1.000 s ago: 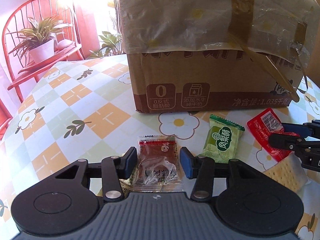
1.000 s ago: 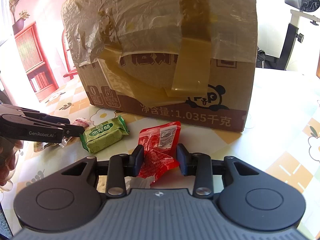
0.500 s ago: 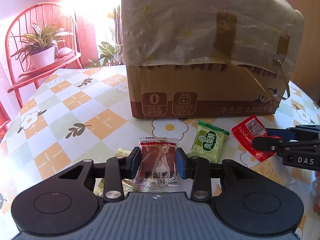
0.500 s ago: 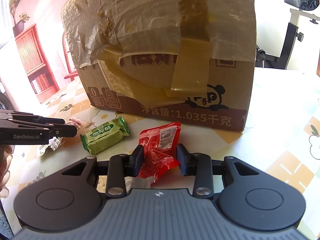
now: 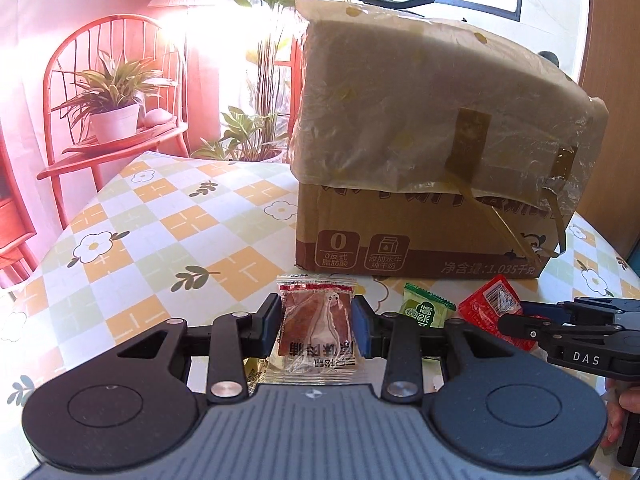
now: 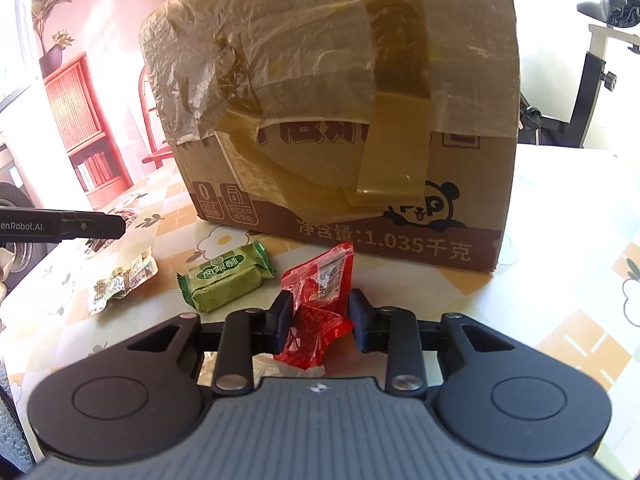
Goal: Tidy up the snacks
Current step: 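Lift the red packet and brown meat packet off the table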
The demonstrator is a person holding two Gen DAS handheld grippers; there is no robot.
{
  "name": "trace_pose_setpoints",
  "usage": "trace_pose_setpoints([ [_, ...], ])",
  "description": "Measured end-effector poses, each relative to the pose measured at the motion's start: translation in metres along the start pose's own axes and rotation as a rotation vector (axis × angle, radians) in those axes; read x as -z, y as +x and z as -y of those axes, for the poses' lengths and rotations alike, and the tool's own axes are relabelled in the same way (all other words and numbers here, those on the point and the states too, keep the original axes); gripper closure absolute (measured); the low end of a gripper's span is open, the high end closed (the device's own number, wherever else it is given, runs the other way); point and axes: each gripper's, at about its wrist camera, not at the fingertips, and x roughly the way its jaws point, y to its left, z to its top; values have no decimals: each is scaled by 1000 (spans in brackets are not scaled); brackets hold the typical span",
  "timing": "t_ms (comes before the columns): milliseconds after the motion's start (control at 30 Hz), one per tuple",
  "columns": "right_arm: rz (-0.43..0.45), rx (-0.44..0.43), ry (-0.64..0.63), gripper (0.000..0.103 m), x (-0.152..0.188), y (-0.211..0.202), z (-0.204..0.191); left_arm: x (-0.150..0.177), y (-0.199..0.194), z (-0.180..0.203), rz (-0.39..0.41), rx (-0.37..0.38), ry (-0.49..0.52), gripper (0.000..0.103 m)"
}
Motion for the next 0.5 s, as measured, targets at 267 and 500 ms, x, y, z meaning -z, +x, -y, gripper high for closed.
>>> trace_pose_setpoints([
  [267,42,-18,-52,91,-11,-15,-11,0,-7,-2,16,17,-14,63],
  [500,23,-22,-33,90,-10,-14,-13,3,-7,-2,10,23,-9,63],
])
